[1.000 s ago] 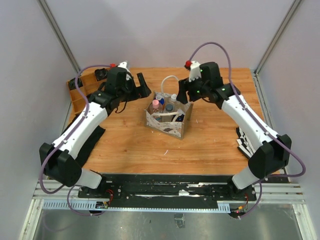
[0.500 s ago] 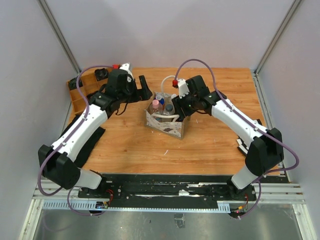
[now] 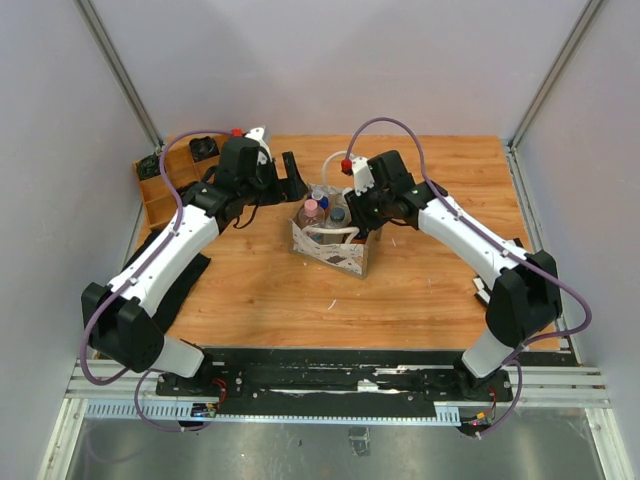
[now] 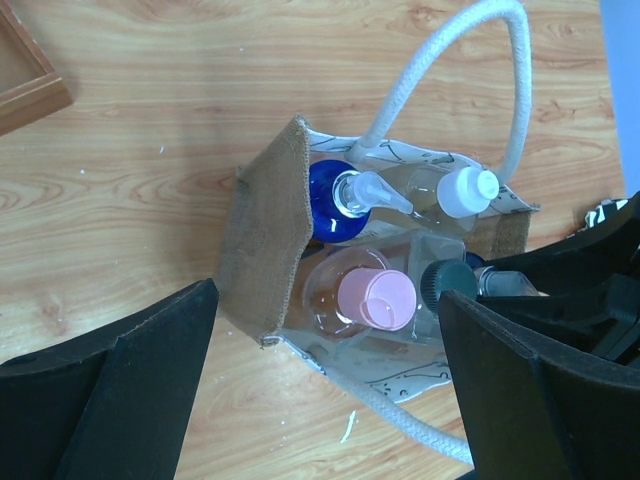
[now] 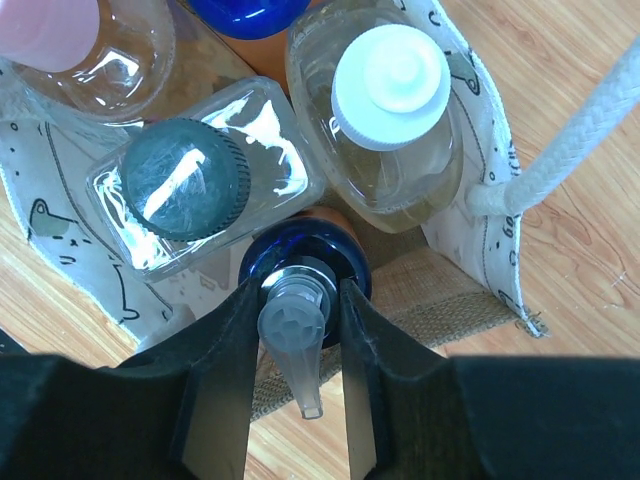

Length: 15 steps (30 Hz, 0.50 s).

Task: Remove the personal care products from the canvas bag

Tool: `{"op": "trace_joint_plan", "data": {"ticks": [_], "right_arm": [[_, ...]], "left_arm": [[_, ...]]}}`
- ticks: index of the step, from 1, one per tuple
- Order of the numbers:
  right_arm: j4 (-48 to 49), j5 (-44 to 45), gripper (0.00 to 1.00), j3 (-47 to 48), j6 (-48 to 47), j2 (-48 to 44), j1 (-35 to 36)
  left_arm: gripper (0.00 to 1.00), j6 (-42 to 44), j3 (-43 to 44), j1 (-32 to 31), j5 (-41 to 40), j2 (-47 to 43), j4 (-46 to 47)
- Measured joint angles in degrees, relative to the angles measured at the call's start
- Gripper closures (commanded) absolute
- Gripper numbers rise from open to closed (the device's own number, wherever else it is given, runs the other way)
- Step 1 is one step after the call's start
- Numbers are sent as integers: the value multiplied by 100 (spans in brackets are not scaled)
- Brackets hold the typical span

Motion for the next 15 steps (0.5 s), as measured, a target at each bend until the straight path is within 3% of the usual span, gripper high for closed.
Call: {"op": "trace_joint_plan", "data": {"ticks": [9,15], "right_arm": [[-354,431,89,98,9,-184,50],[-802,804,90,691,24,-669,76]], "left_arm": [[0,205,0,-138,-74,-2,-11],[4,555,105,-514,-306,90,-238]]}}
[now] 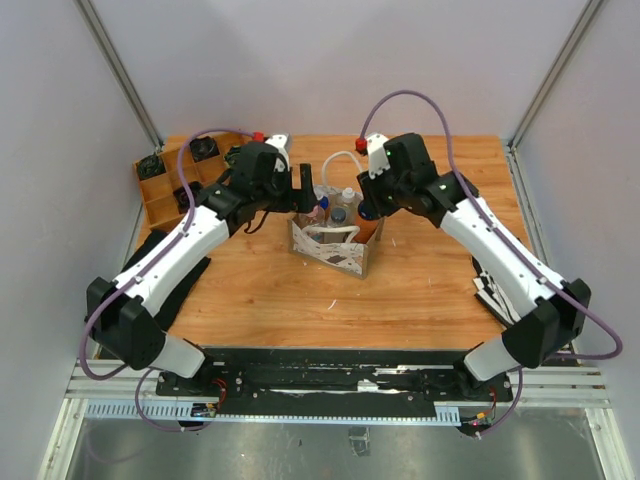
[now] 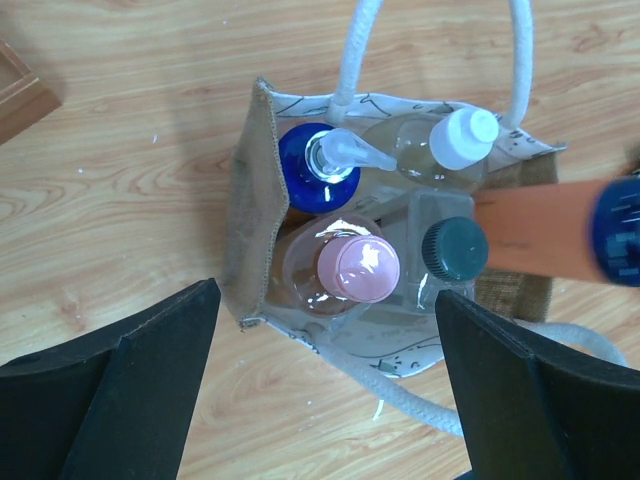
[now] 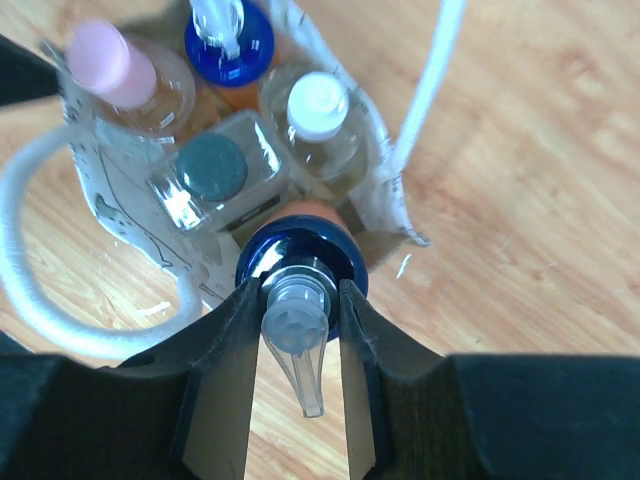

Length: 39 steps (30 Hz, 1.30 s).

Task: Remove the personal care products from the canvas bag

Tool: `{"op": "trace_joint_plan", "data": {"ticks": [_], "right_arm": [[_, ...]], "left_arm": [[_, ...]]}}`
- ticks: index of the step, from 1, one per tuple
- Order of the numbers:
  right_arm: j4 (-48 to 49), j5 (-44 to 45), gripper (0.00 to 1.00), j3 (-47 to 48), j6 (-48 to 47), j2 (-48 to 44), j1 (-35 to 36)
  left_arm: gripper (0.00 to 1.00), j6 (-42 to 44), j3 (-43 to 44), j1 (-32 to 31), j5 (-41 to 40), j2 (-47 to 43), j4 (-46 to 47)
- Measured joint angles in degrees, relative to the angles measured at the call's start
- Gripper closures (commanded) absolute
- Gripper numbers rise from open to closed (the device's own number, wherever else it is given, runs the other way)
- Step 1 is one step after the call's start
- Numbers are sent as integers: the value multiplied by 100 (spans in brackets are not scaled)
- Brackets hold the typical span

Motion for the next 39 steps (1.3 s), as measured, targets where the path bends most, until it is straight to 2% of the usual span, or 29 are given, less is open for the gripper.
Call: {"op": "trace_joint_plan", "data": {"ticks": [5,9,17,21,28,34,39], "right_arm": [[-247,254,90,590,17,-442,-87],[-437,404,90,1021,33,-623,-404],[-828,468,89,1154,76,-826,-1126],[-798,463,88,822,120,-949,-1388],[-595,302,88,-422,262,-1123,-1803],[-409,225,88,-1200,422,-1172,-2031],[-210,227,78,-1462,474,-1172,-2031]], "left_arm": [[8,225,120,-184,-254,164,-210],[15,264,114,-232,-363,186,-225],[24,330,129,-247,-680,339,-199],[28,328,306,-326,-728,535,-140],[36,365,404,-560,-837,723,-179],[53,369,474,-603,-896,809,-269],[82,389,601,-675,-927,879,-350]]}}
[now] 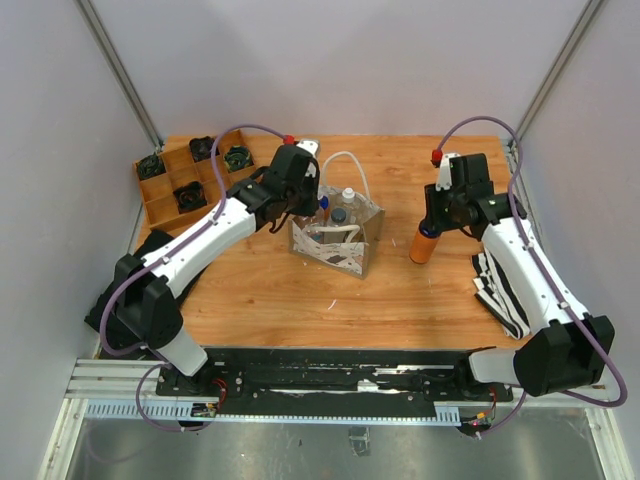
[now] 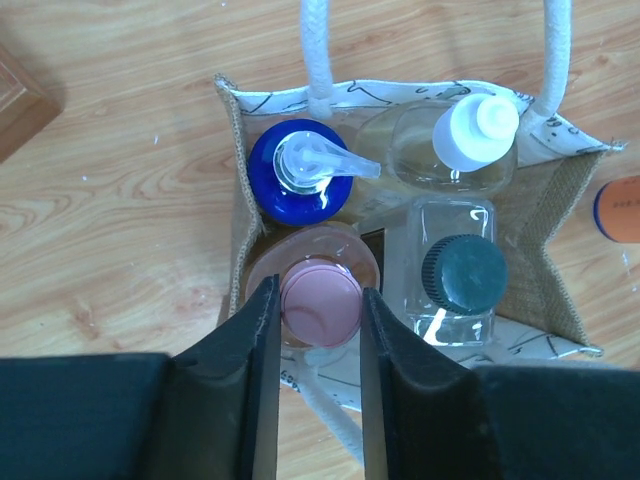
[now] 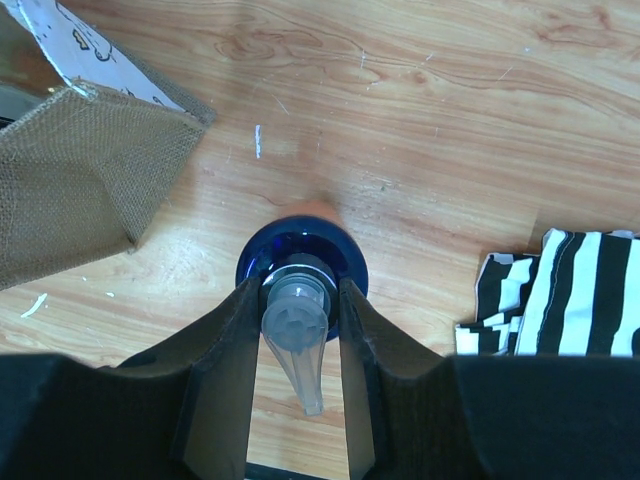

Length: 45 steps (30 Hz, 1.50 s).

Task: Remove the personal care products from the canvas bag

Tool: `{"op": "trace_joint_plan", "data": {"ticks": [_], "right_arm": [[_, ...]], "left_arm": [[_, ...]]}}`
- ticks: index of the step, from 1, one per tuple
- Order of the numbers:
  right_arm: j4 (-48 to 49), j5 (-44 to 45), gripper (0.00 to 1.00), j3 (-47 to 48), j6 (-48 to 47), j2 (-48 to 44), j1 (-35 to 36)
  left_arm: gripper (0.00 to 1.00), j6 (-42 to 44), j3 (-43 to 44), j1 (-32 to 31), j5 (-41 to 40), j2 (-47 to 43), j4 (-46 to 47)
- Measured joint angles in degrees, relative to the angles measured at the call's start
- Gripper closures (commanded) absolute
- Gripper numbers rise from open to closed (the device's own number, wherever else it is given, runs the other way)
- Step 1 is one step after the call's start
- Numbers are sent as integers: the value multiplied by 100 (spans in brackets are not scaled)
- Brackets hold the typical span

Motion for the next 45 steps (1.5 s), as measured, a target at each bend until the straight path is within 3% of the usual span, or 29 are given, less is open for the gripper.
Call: {"op": "trace_joint_plan", "data": {"ticks": [4,8,10,15,20,25,32,43,45], "right_arm": [[129,11,78,-212,66,0,0],[190,11,78,-420,125,0,0],[229,11,73,-503,149,0,-2],[310,-31,29,-651,227,-2,-2],[455,-55,0,-656,284,-201,0],[382,-105,1,-461,286,-586,22],[391,-299,2,269,286,-756,391],[516,-411,0,927,282,463,1121],[597,-426,4,997,278,662,1198]], "left_arm": [[98,-4,83,-20,-59,57,-59],[100,-2,144,-35,-70,92,-120],[100,-2,149,-39,-79,96,-127],[99,-4,173,-81,-133,101,-170],[99,-9,201,-162,-249,103,-234],[100,-39,501,-203,-365,203,-623],[100,-37,1764,-208,-603,542,-1458],[99,-37,3974,-238,-1132,957,-2691],[99,-33,4393,-238,-1274,1016,-2914]]}}
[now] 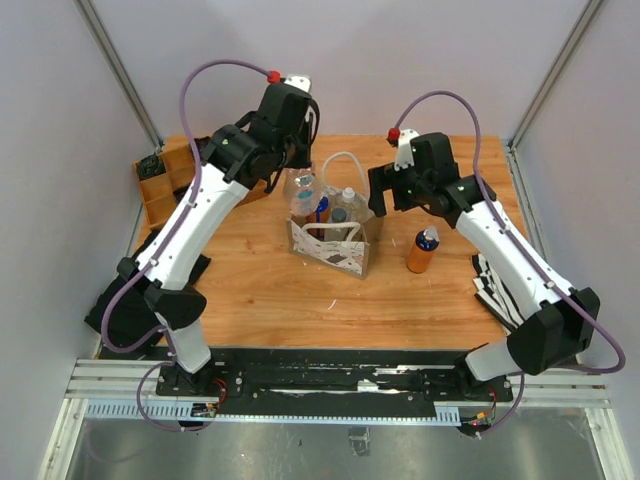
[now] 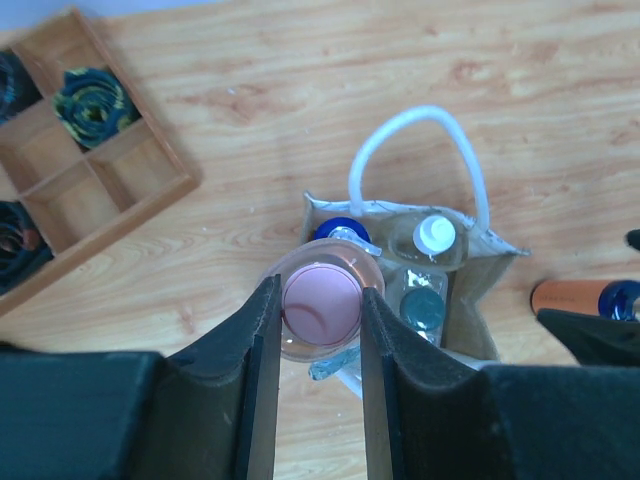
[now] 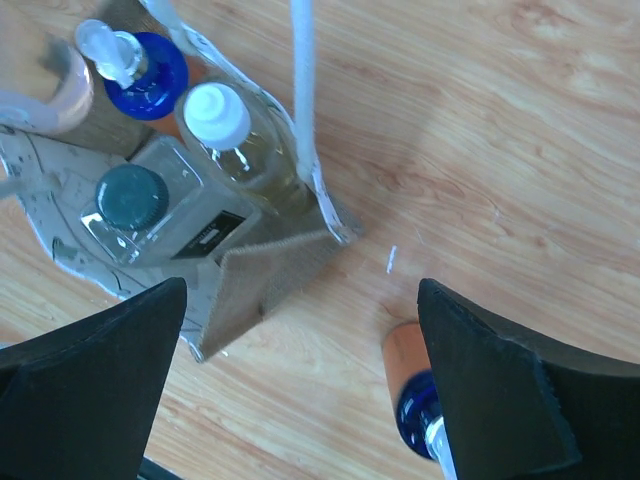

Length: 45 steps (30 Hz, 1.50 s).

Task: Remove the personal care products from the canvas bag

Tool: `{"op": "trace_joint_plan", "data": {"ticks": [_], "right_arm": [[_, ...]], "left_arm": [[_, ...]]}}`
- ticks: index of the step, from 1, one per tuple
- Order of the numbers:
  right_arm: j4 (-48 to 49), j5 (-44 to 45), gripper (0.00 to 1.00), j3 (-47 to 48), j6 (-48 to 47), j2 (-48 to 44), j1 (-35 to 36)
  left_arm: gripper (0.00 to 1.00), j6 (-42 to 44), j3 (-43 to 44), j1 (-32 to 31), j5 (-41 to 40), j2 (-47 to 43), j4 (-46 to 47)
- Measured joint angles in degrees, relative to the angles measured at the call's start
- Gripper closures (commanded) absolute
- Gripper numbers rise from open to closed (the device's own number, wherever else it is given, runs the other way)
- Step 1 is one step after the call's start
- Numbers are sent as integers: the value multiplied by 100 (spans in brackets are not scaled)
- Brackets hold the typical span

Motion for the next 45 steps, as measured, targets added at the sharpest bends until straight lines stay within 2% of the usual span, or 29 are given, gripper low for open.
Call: {"op": "trace_joint_plan", "data": {"ticks": [3,11,16,20,25,36,38,42,45], "right_arm": [[205,-42,14,57,-15,173,133],[522,-116,24,643,-13,767,431],[560,-57,31,999,-31,1366,695],[549,31,38,1193,-61,1790,833],[514,348,40,1386,-109,2061,929],[435,680,53,1606,-188,2319,929],[400,693,54,1606,-190,2350,929],[299,697,46,1609,-190,2424,929],[256,691,54,1609,-186,2465,929]], "left_arm": [[99,17,382,2,-243,-13,-190],[99,39,476,11,-743,-271,-420],[100,37,177,11,-894,-656,-452],[100,42,-448,11,-1054,-1145,-334],[100,39,-1084,11,-1176,-1547,-205],[99,-273,-3729,11,-1099,-2706,723],[99,-352,-4105,11,-1073,-2857,883],[100,-509,-4642,11,-1019,-3062,1156],[99,-614,-4959,11,-994,-3178,1335]]}}
